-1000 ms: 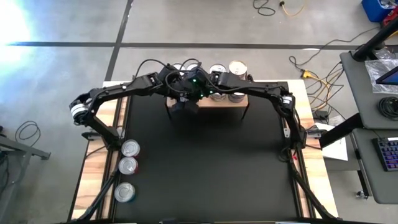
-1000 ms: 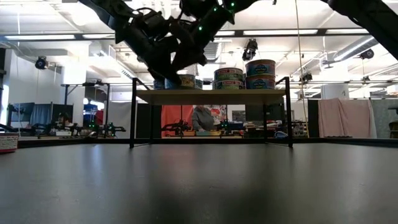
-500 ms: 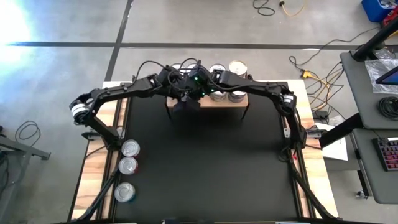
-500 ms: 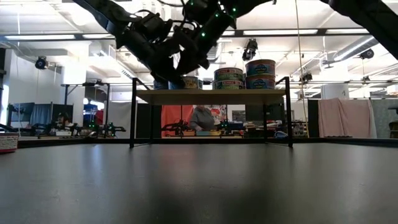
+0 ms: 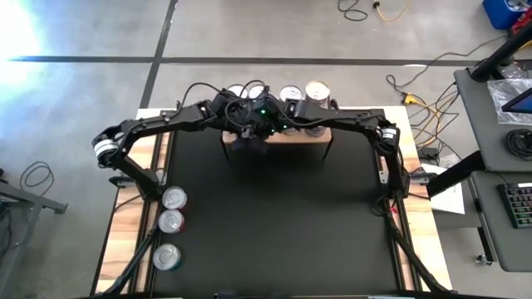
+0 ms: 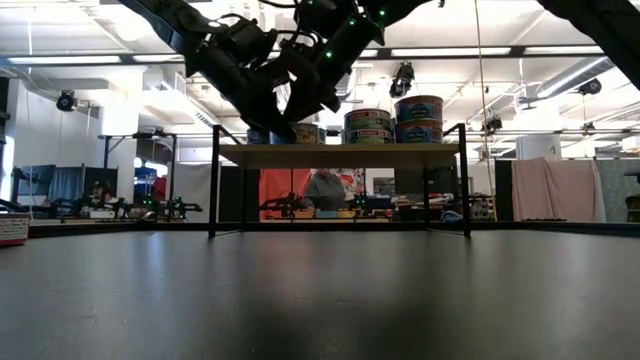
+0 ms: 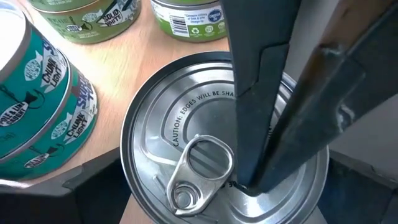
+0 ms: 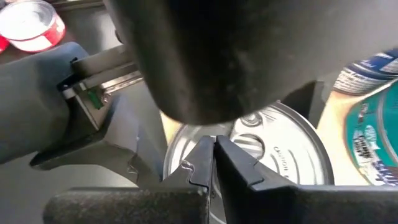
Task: Stack canned seafood by type on shelf
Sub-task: Put the top yellow-blue tuna can on the shelf
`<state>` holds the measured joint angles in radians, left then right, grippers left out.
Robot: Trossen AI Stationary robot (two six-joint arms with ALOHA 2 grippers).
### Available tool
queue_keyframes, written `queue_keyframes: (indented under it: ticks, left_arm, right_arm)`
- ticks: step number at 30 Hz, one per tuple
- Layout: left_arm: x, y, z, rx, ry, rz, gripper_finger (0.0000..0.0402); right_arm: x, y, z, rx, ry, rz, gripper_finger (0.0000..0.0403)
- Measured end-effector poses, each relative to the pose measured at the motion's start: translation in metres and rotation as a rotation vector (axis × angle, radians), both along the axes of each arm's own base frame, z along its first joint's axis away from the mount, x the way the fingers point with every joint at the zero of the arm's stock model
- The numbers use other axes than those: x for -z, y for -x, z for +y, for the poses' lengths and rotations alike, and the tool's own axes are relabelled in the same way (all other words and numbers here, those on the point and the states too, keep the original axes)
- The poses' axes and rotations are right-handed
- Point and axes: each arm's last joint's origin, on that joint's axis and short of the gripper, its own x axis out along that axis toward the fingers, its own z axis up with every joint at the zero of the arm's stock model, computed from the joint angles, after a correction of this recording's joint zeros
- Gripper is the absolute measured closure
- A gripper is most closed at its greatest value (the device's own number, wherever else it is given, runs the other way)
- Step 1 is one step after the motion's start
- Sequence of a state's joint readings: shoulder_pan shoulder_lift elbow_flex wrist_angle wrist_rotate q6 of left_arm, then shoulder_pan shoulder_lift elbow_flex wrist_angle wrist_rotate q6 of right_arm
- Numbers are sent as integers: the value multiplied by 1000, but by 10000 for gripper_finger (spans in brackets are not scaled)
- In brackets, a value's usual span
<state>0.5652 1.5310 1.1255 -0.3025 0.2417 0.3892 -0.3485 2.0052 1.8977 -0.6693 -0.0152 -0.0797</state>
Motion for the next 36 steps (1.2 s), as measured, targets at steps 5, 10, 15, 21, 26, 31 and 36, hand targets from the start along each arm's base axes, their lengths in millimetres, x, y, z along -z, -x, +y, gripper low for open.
queue_keyframes:
  ticks: [5,10,15,21,26,31,36]
  left_arm:
    - [0,2,-1,4,4,15,1]
    - [-2,4,0,7,-6,12,2]
    - [-1,4,0,-12,-11,21,2]
    - [0,5,0,-35,-2,29,2]
    - [1,8,0,-38,-58,80,2]
    - [-3,16,0,-70,-101,132,2]
    - [-13,23,-4,-86,-125,121,2]
  right_arm:
    - [1,2,-2,37,34,25,390]
    - [6,7,-4,55,21,88,390]
    - [7,8,-3,53,23,100,390]
    - [8,8,-4,54,22,102,390]
    - [8,9,-4,56,21,106,390]
    - [12,14,-4,64,9,173,390]
    - [14,18,-8,70,-5,190,390]
